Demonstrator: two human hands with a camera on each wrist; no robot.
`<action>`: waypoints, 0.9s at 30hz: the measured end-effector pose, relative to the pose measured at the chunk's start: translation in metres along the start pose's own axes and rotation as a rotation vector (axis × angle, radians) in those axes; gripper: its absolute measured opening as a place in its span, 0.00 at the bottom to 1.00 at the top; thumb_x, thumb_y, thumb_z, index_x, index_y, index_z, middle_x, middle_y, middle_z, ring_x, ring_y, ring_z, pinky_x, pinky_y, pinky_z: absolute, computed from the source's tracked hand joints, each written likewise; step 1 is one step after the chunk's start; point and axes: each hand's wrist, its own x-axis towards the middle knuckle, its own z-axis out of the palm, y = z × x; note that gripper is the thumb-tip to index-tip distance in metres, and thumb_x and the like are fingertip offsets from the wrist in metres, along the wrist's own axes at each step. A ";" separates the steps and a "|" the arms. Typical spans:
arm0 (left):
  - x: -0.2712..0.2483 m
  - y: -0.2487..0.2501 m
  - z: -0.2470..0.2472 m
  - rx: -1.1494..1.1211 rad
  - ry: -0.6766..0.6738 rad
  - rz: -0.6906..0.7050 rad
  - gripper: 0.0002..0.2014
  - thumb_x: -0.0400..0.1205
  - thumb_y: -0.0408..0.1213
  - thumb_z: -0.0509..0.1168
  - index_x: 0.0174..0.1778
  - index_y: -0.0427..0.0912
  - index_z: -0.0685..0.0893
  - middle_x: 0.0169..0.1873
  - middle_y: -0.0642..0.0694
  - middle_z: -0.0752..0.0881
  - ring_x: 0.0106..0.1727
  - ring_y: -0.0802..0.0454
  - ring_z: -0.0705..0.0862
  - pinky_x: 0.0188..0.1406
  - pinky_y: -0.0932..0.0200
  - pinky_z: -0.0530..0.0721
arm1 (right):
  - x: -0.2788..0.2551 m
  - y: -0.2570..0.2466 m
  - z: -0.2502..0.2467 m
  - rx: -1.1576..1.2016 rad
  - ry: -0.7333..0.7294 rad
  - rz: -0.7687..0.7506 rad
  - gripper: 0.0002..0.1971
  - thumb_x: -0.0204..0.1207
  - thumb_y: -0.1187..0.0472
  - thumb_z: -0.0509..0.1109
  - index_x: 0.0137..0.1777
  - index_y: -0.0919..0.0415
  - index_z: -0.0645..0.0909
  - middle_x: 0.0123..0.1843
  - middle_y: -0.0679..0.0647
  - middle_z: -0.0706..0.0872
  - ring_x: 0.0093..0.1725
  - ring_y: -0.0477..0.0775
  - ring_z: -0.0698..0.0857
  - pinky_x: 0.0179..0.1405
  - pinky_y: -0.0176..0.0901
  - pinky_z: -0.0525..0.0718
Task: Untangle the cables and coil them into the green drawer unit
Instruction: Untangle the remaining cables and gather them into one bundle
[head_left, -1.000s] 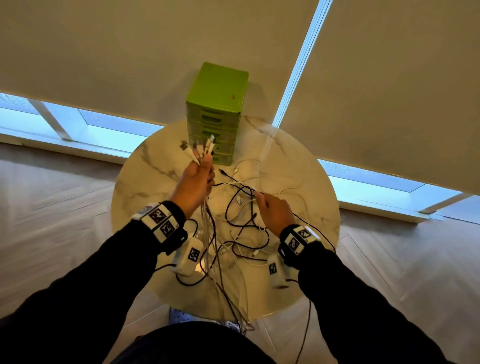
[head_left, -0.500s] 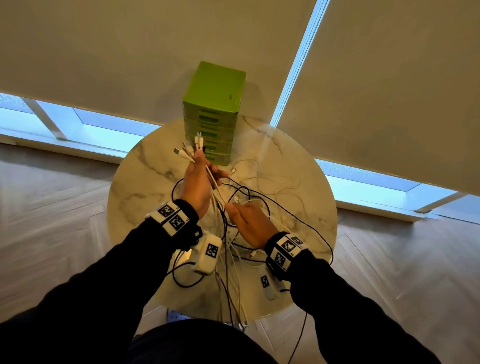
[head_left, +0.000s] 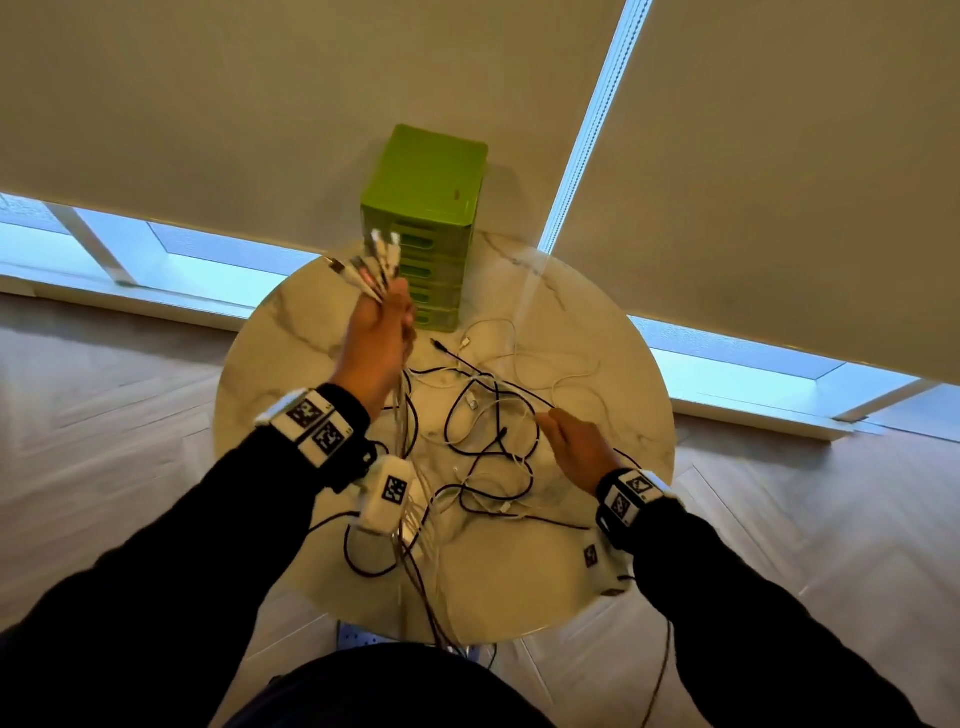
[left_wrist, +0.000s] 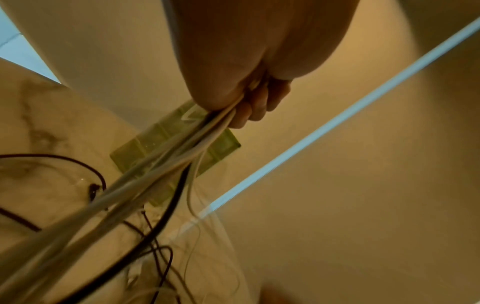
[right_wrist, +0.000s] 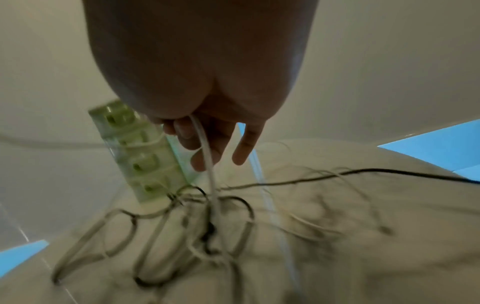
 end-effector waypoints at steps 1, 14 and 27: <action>-0.006 -0.008 0.006 0.052 -0.036 -0.025 0.11 0.93 0.44 0.53 0.48 0.49 0.76 0.31 0.54 0.72 0.27 0.61 0.67 0.26 0.66 0.67 | 0.003 -0.014 -0.007 0.049 0.042 -0.016 0.18 0.88 0.40 0.53 0.38 0.46 0.69 0.28 0.48 0.77 0.32 0.59 0.79 0.39 0.54 0.79; -0.023 -0.021 0.070 0.096 -0.242 -0.131 0.09 0.90 0.46 0.61 0.46 0.49 0.79 0.28 0.54 0.72 0.26 0.59 0.69 0.28 0.61 0.68 | -0.022 -0.085 -0.058 0.257 -0.078 -0.256 0.17 0.89 0.46 0.58 0.42 0.53 0.75 0.33 0.47 0.79 0.33 0.45 0.79 0.41 0.48 0.84; 0.005 0.005 0.036 -0.006 0.072 -0.008 0.06 0.92 0.40 0.57 0.51 0.50 0.77 0.20 0.61 0.73 0.21 0.65 0.70 0.24 0.65 0.67 | -0.080 0.048 0.003 0.052 -0.397 0.197 0.19 0.91 0.48 0.54 0.43 0.57 0.76 0.36 0.49 0.88 0.41 0.52 0.87 0.54 0.46 0.80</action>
